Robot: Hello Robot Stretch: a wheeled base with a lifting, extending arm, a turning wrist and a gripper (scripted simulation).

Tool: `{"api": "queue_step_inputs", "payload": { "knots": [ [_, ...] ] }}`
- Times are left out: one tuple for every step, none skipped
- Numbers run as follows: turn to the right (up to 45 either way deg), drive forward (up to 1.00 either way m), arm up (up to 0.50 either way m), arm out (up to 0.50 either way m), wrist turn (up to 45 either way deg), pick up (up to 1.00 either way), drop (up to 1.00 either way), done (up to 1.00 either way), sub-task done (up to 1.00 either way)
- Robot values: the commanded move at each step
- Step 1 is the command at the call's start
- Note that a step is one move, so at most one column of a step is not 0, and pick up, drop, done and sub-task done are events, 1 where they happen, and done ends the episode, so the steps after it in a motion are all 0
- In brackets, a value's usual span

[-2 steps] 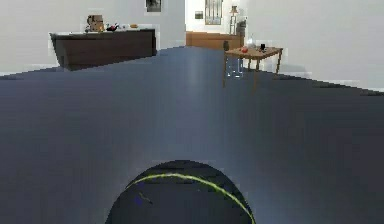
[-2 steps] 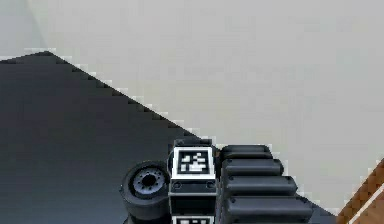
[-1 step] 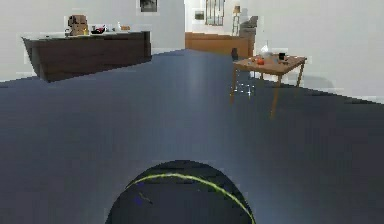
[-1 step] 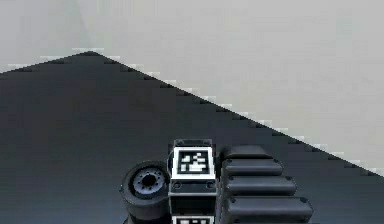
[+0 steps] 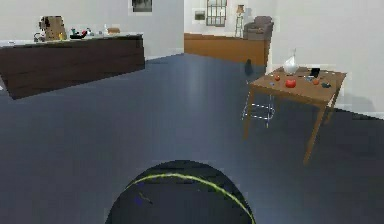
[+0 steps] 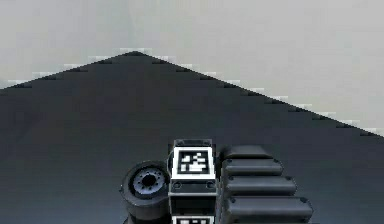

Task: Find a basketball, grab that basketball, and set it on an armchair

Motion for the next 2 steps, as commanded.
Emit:
{"api": "queue_step_inputs", "payload": {
  "knots": [
    [0.0,1.0,0.0,0.0,0.0,0.0,0.0,0.0,0.0],
    [0.0,1.0,0.0,0.0,0.0,0.0,0.0,0.0,0.0]
  ]
}}
